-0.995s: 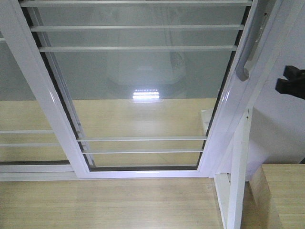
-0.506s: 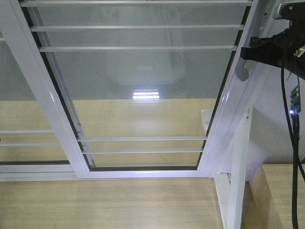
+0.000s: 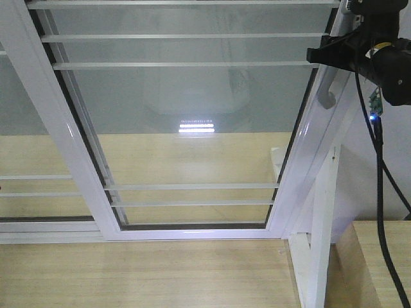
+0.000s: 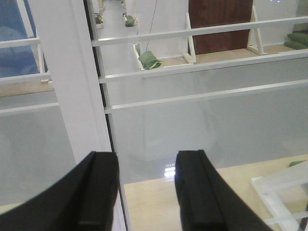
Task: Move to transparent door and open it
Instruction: 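Close the right gripper around the vertical grey door handle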
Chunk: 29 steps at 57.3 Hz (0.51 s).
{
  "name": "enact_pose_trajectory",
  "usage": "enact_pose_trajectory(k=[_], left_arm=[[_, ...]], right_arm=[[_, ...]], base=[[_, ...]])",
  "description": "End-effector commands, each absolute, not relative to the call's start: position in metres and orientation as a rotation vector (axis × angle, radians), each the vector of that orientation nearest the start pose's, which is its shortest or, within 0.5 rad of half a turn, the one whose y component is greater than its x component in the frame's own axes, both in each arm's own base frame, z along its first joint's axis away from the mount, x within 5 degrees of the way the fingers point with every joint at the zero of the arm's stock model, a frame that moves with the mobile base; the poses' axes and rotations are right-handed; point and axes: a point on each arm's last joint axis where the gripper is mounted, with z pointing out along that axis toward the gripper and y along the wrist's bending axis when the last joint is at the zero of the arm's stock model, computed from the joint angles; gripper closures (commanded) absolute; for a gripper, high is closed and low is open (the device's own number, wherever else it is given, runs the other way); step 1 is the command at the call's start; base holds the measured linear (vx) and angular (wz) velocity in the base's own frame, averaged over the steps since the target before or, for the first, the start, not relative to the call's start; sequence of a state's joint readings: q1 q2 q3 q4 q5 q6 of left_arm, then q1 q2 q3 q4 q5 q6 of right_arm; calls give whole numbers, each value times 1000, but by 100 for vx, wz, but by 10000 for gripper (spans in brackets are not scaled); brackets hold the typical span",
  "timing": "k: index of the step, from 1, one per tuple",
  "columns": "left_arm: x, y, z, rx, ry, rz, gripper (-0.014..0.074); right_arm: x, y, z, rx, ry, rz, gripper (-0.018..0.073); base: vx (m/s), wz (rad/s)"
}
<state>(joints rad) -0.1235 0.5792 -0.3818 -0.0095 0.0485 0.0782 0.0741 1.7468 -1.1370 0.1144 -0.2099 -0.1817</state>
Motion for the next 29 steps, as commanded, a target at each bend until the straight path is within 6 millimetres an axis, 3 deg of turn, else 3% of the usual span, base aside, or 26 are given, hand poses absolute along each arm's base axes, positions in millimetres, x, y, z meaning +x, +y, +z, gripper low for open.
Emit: enact_pose_trajectory(k=[1, 17, 29], left_arm=[[127, -16, 308, 138, 1614, -57, 178], [127, -16, 308, 138, 1612, -57, 178], [127, -16, 308, 138, 1612, -57, 178]], right_arm=[[409, 26, 298, -121, 1674, -61, 195], [428, 25, 294, -95, 1664, -74, 196], [428, 27, 292, -95, 1689, -61, 197]], base=[[0, 0], [0, 0], [0, 0]])
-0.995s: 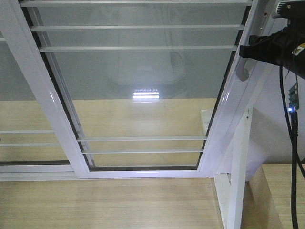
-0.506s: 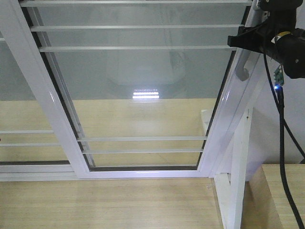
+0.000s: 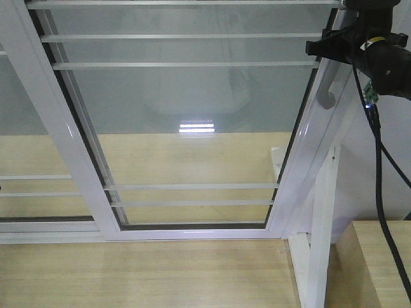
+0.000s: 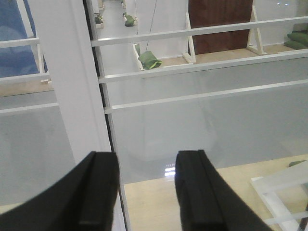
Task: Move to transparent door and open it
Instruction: 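Close the right gripper around the vertical grey door handle, then pull the handle with the right gripper, sliding the door open partway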
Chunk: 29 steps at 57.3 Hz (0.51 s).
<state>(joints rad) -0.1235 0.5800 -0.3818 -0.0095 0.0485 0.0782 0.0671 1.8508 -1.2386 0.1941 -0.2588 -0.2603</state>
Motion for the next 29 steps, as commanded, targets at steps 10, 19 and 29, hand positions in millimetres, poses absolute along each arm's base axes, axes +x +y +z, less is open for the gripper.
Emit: enact_pose_trajectory(k=[10, 19, 29], left_arm=[[127, -16, 308, 138, 1612, -57, 178], [127, -16, 308, 138, 1612, -57, 178], [127, -16, 308, 138, 1612, -57, 178]], right_arm=[[427, 32, 287, -107, 1738, -40, 197], [426, 48, 287, -148, 1736, -16, 197], [422, 75, 289, -199, 1708, 29, 197]], base=[[0, 0], [0, 0], [0, 0]])
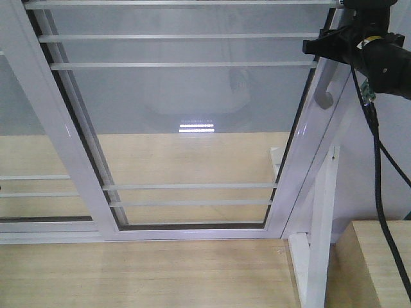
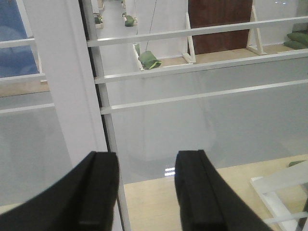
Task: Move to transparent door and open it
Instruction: 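Pull the handle with the right gripper, sliding the door open partway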
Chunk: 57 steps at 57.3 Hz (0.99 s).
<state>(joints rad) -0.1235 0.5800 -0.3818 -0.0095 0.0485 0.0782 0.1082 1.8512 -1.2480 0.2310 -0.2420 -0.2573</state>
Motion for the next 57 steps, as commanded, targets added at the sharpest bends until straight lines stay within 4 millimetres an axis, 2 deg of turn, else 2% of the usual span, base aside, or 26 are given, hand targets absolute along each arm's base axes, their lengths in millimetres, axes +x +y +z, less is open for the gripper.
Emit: enact_pose_trajectory(k=[1, 21, 36, 57], left_arm=[[127, -16, 308, 138, 1612, -57, 178], [127, -16, 308, 138, 1612, -57, 178], [127, -16, 308, 138, 1612, -57, 178], [127, -16, 308, 138, 1612, -57, 178]], right_arm=[[422, 77, 290, -202, 1704, 32, 197], [415, 111, 293, -257, 1656, 89, 197], [410, 127, 294, -246, 1649, 157, 197], [388, 183, 295, -372, 1618, 252, 197]], base=[[0, 0], [0, 0], [0, 0], [0, 0]])
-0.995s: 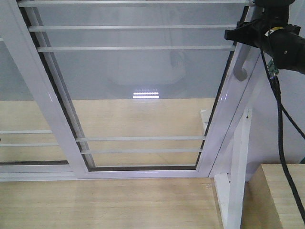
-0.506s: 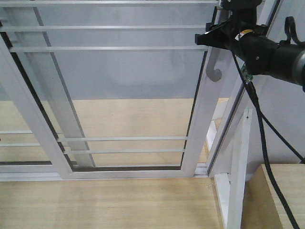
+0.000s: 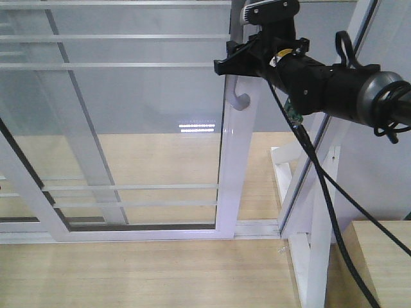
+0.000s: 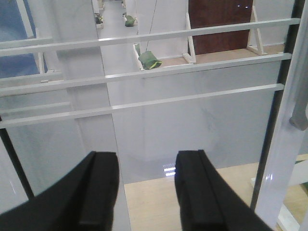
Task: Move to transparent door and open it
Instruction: 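Pull the handle with the right gripper, sliding the door open partway, then move the left gripper to the handle and close it around it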
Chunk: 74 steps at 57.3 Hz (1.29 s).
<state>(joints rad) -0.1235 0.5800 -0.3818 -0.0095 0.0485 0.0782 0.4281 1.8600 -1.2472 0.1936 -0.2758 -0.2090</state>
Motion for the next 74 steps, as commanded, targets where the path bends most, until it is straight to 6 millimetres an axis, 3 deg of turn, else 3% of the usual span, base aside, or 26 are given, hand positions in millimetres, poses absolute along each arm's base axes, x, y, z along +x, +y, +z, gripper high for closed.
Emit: enact_pose_trajectory(k=[1, 14, 23, 28, 41, 53, 61, 74], left_arm=[[127, -16, 308, 138, 1612, -57, 178], [127, -16, 308, 138, 1612, -57, 178], [127, -16, 308, 138, 1612, -57, 178], [127, -16, 308, 138, 1611, -57, 178], [127, -16, 308, 141, 1615, -54, 178], [129, -19, 308, 158, 1605, -72, 176], [140, -28, 306, 200, 1600, -112, 176], [172, -50, 300, 228, 1560, -215, 123]], right_arm=[[388, 185, 295, -378, 1618, 253, 197], [371, 183, 316, -387, 1674, 288, 197], [337, 165, 346, -402, 1628, 274, 224], [313, 145, 352, -375, 1626, 267, 238], [245, 93, 346, -356, 1658, 195, 234], [195, 75, 331, -403, 1755, 207, 194], [181, 70, 325, -415, 1778, 213, 179], [180, 70, 322, -416, 1783, 212, 179]], base=[[0, 0], [0, 0], [0, 0], [0, 0], [0, 0], [0, 0], [0, 0], [0, 0]])
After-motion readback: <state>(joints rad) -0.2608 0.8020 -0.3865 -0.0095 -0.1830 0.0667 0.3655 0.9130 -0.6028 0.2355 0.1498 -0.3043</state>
